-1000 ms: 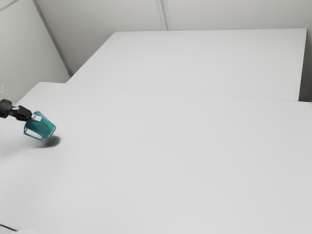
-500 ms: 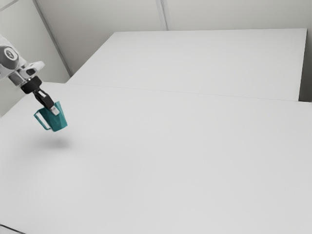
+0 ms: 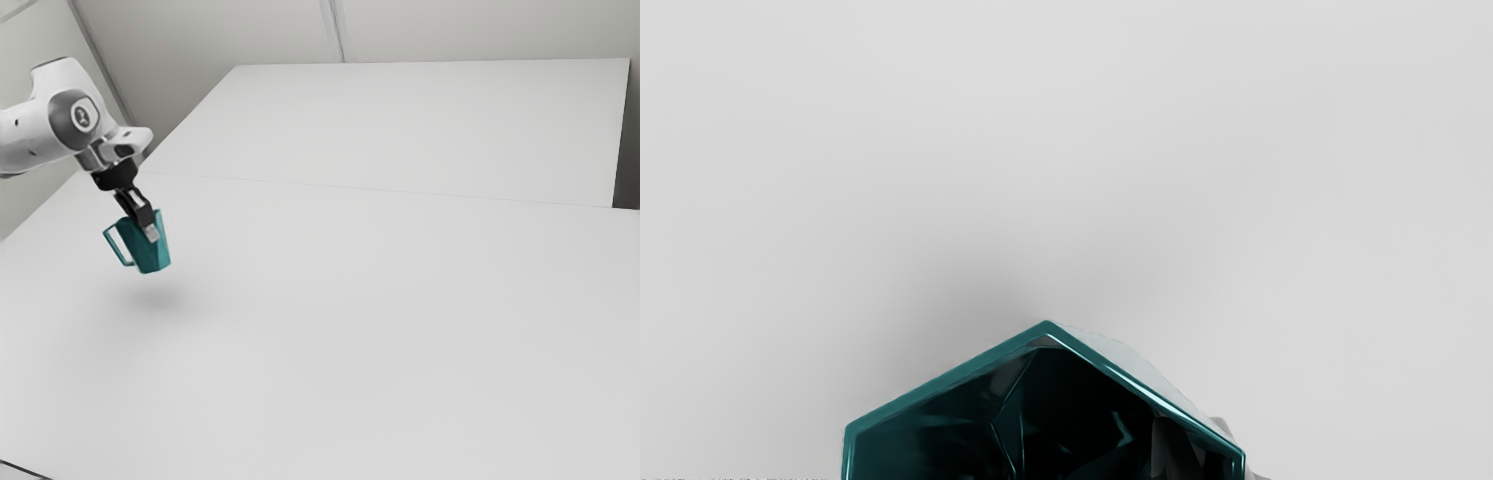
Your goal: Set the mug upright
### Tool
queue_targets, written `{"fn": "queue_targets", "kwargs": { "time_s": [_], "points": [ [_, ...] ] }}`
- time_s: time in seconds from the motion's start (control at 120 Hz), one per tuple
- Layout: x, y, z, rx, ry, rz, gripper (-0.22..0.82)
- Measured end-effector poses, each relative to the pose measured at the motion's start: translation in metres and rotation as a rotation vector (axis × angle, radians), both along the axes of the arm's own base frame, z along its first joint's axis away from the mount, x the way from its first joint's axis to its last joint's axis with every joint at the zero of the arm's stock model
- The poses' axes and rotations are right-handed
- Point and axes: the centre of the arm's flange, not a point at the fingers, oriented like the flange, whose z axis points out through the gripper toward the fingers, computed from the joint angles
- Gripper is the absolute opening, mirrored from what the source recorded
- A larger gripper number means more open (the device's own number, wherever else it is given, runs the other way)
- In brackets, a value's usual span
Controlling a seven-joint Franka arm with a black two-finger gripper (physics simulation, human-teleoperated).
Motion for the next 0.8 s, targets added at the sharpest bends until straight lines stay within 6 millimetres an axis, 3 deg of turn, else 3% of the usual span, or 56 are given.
{"fn": "queue_targets", "kwargs": {
  "time_s": [0.267, 0.8],
  "points": [
    [-0.015, -0.051, -0.007, 0.062, 0.014, -0.012, -0.18],
    [-0.035, -0.113, -0.015, 0.231, -0.021, 0.003, -0.18]
  ]
}}
